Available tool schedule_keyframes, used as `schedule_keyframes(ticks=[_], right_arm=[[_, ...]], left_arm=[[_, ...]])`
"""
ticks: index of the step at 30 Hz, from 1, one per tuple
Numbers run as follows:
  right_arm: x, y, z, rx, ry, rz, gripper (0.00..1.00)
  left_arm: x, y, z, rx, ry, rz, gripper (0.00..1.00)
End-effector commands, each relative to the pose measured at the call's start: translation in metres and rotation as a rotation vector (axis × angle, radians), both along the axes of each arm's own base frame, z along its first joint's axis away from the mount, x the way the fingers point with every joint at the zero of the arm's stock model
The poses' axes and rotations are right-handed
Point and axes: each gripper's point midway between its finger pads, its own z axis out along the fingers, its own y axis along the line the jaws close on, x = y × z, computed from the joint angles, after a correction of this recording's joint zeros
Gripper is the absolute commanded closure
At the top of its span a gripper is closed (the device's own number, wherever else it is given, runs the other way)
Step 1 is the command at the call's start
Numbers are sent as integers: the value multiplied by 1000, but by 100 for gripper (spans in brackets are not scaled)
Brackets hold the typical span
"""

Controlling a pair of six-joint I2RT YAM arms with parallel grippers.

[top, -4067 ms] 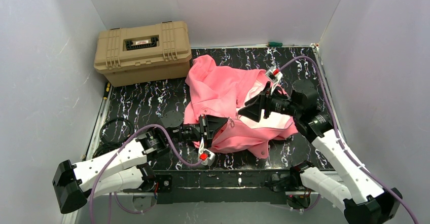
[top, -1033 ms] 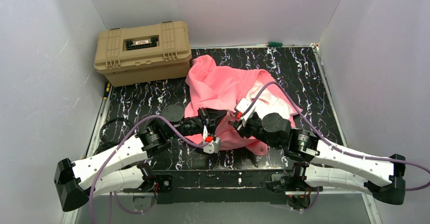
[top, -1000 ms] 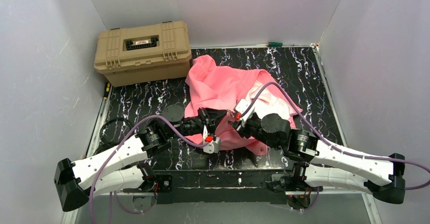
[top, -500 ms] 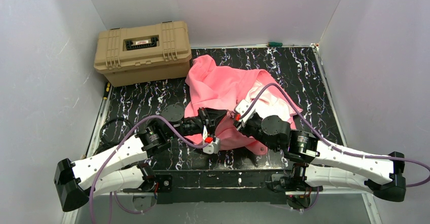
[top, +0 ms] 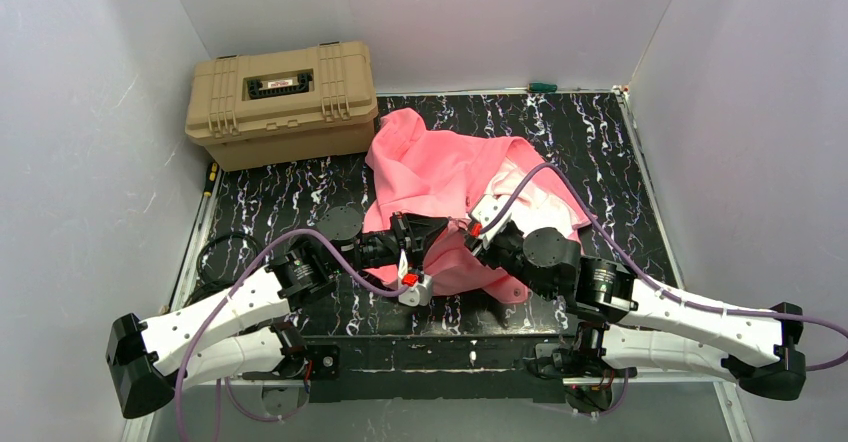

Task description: Zip up the jacket

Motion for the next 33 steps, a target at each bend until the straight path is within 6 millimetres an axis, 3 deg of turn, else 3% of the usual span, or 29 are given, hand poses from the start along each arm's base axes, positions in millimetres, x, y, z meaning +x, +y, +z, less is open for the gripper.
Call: schedule_keyframes(ticks=[1, 5, 11, 33], right_arm=[[1, 0, 34, 84, -32, -11, 58], [-3, 2, 37, 96, -24, 15, 58], [-6, 4, 34, 84, -6, 35, 47], [-1, -5, 41, 79, -33, -4, 48]], left_arm=[[-8, 1, 17, -37, -25, -33, 100], [-9, 2, 16, -36, -24, -32, 100], [-9, 3, 15, -35, -26, -35, 100], [-13, 3, 16, -30, -38, -52, 100]])
